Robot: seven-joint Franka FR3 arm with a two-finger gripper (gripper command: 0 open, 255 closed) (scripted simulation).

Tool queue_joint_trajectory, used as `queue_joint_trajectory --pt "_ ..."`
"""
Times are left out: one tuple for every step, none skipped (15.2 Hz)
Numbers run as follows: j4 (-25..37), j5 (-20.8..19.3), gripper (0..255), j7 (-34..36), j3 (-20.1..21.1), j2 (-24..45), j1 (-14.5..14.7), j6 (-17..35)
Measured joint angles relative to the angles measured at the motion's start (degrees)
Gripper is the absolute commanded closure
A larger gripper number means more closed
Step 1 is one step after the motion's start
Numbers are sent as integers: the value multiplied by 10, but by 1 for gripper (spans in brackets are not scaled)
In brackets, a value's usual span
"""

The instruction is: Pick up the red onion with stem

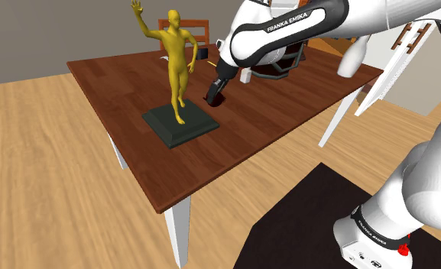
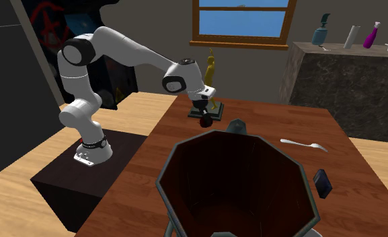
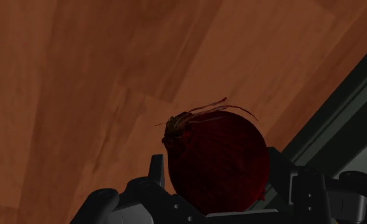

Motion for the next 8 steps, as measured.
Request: queue_joint_trajectory --pt "0 0 255 0 0 0 0 0" --pt "0 0 255 0 0 0 0 0" --pt "0 0 255 0 0 0 0 0" --pt "1 0 255 0 0 1 0 1" --pt "1 0 255 0 0 1 0 1" --pt "1 0 255 -1 0 1 0 0" --pt "3 0 255 -1 0 -1 -1 -5" --pt "6 0 255 -1 -1 -3 -1 -10"
